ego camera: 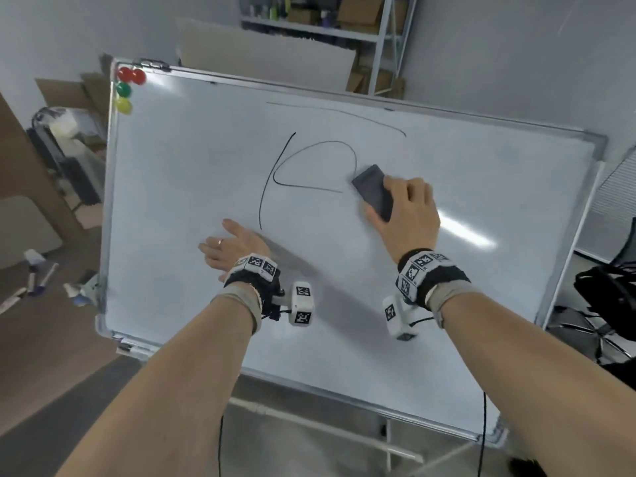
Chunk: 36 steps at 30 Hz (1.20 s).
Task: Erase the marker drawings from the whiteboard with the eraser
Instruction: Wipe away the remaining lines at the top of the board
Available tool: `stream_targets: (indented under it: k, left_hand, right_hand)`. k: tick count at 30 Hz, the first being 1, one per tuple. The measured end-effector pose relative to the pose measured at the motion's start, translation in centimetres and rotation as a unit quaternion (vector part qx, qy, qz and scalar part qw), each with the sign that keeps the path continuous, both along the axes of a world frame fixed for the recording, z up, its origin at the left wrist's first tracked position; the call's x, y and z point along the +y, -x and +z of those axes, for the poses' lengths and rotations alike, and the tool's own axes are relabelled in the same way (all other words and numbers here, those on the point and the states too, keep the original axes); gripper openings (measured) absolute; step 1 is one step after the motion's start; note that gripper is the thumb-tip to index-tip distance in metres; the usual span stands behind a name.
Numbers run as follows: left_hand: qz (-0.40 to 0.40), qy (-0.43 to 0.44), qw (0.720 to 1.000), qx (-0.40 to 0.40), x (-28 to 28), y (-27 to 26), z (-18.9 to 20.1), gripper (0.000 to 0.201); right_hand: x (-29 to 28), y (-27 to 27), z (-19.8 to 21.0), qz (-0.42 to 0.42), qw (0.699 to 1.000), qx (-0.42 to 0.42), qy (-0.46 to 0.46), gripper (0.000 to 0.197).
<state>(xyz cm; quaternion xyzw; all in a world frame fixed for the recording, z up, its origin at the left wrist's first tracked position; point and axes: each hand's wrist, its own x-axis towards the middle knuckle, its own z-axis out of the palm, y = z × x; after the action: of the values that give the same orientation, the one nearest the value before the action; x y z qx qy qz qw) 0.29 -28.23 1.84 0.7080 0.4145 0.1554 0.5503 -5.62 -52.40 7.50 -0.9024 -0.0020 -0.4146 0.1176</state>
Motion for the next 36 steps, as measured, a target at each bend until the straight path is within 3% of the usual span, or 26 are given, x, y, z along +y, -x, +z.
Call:
stream_targets:
  k: [3,7,15,18,23,30,33,36]
  left_hand:
    - [-0.004,0.006,1.0,-0.004,1.7,-0.4,0.8,0.069]
    - [0.0,-0.022,1.0,0.015,4.2,-1.1,0.6,0.066]
    - [0.003,0.0,1.0,0.012,7.1,-2.1,-0.5,0.065]
    - [0.008,0.016,1.0,0.015,7.9,-2.2,0.1,0.066]
    - [-0.014,0.017,1.0,0.004,8.9,-3.6,1.7,0.065]
    - [-0.058,-0.016,0.998,0.033,8.2,-4.5,0.5,0.084]
    - [-0.073,-0.014,0.997,0.022,8.2,-5.1,0.3,0.082]
    - [-0.063,-0.007,0.997,0.041,7.8,-5.6,0.7,0.082]
  right_hand:
    - [2.5,-1.5,0.9,0.015,1.0,-0.004,-0.007,0.046]
    - [7.2,-3.6,1.1,0.097,0.994,0.038,0.019,0.047]
    - [13.7,-4.0,-4.2,0.224,0.947,0.182,0.143,0.047]
    - [13.9,-5.2,-2.7,0.204,0.956,0.147,0.153,0.048]
    - [14.3,-8.2,2.2,0.092,0.995,0.031,0.038,0.049]
    - [15.4,-6.9,-1.5,0.192,0.965,0.115,0.139,0.049]
    - [15.0,-7.7,-0.3,0.156,0.969,0.108,0.16,0.047]
    - [13.0,-8.9,3.0,0.075,0.992,0.074,0.071,0.048]
